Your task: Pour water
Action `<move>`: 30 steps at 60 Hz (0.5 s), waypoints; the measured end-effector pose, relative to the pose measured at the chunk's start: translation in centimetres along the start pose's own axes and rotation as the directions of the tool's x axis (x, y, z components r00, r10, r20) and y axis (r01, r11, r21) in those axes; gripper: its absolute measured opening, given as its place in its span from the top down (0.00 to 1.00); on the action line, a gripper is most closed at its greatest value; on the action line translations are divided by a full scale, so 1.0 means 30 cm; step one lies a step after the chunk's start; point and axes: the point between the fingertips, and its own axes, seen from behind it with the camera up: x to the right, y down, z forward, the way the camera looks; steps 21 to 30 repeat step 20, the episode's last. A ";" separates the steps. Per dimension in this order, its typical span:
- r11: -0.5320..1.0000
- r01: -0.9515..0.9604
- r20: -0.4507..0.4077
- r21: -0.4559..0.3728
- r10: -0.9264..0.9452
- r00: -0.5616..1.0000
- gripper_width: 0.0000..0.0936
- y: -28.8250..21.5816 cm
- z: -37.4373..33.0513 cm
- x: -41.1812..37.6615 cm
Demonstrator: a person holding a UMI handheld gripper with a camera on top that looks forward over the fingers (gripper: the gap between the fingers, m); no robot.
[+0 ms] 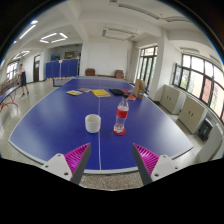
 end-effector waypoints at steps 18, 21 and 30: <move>1.000 -0.005 -0.023 0.003 0.005 1.000 0.09 0.087 -0.203 -0.012; 1.000 -0.006 -0.022 0.005 0.006 1.000 0.09 0.085 -0.215 -0.014; 1.000 -0.006 -0.022 0.005 0.006 1.000 0.09 0.085 -0.215 -0.014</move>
